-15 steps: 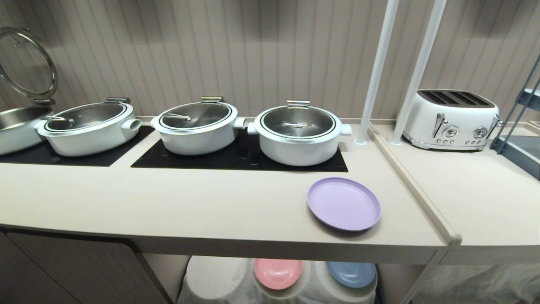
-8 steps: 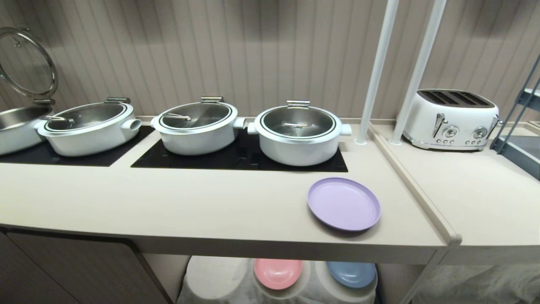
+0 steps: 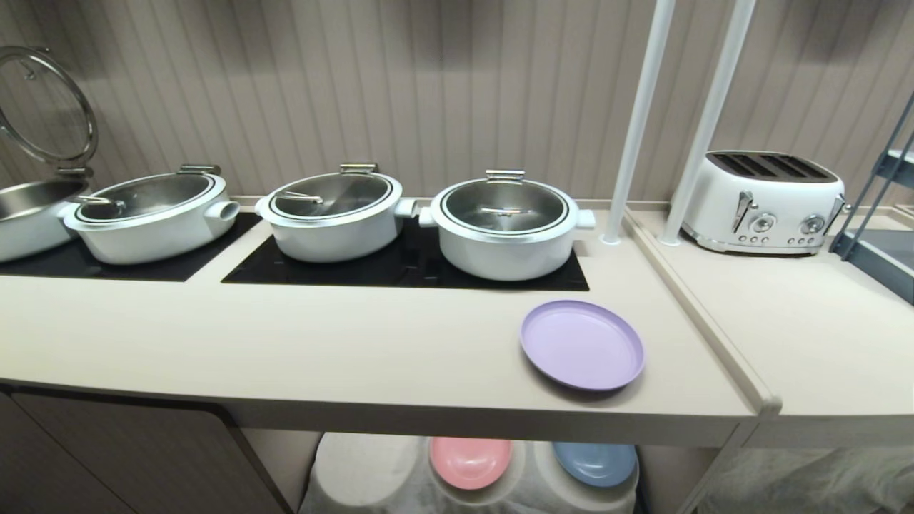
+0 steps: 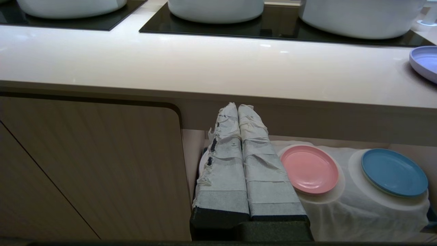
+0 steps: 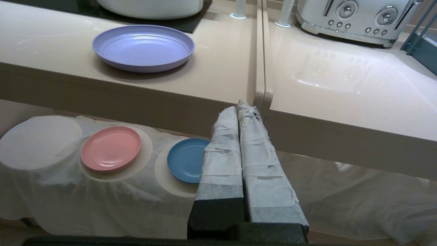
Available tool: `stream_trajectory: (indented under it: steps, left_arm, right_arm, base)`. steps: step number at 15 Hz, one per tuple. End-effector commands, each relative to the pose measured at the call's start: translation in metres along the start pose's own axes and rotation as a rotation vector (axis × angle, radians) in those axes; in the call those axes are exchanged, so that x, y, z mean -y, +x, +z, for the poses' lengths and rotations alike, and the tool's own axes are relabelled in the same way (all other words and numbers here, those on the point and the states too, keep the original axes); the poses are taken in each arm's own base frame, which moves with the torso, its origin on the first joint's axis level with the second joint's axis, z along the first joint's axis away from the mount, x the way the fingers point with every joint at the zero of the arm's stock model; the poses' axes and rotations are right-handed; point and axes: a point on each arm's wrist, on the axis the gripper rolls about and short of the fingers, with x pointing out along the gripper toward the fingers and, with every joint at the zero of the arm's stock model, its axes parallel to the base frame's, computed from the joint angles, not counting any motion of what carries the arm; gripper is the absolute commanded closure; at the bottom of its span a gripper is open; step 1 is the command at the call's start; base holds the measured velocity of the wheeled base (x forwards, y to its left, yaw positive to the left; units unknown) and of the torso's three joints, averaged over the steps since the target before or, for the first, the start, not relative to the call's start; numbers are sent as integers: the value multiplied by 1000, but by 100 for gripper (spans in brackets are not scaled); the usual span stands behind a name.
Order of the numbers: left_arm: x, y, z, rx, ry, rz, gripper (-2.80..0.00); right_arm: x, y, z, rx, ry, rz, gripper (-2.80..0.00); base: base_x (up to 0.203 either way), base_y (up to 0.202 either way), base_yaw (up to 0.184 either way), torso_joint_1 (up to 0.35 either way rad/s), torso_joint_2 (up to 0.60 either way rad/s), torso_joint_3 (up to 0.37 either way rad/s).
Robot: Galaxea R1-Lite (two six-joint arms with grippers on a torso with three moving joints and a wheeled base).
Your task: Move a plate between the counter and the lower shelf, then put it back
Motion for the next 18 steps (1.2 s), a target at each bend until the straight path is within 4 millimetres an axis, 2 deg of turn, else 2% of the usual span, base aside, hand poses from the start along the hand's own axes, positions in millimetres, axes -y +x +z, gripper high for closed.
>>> stream_trajectory:
  steps: [1,18]
  left_arm:
    - [0,0,0,0,-1,1,0]
    - [0,0,0,0,-1,0,0]
  right_arm:
    - [0,0,0,1,-1,1,0]
    - [0,0,0,0,-3,-1,0]
  base:
    - [0,0,0,0,0,0]
    - [0,0,0,0,0,0]
